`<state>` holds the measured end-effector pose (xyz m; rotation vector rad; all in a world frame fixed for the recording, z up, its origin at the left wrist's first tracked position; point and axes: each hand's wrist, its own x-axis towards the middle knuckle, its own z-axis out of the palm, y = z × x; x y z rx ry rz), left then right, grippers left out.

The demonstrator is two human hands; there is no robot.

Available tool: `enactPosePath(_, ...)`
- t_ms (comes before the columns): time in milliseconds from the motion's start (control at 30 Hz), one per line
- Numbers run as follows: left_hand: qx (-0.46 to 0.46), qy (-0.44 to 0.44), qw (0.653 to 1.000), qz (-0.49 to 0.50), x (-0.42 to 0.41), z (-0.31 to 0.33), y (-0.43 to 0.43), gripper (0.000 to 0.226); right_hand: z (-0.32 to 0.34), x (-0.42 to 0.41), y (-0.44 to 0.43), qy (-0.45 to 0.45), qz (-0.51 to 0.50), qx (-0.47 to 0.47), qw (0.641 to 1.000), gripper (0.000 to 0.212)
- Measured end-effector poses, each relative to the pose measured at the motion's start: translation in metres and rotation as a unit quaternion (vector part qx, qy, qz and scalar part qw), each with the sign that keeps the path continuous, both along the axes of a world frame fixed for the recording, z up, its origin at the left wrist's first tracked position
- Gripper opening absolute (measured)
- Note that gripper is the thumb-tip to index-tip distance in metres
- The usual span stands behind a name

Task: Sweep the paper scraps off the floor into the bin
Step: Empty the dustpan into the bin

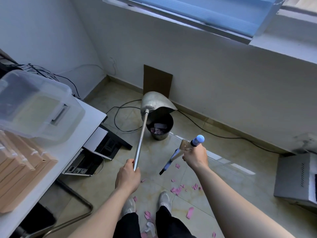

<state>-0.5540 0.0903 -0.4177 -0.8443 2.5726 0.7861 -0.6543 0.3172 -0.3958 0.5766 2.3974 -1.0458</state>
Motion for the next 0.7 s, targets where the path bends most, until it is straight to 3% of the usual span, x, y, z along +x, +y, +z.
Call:
enactPosePath(267,0.129,0.014,0.99,0.051,-0.001,0.03,-0.033,0.018,0.028,0.008,-0.014,0.0,-0.034,-0.012,0.999,0.035)
enactPosePath(433,0.299,0.01,0.949,0.096,0.001,0.044,-0.051,0.005,0.038,0.026,-0.024,0.029,-0.058,-0.006,0.998,0.047)
enactPosePath(600,0.406,-0.011,0.908,0.101,0.034,0.055,-0.075,0.018,0.063,0.074,-0.038,0.057,-0.101,0.011,0.993,0.032)
enactPosePath(700,0.45,-0.021,0.888,0.087,0.061,0.06,-0.087,0.025,0.072,0.109,-0.046,0.082,-0.124,0.038,0.988,0.034)
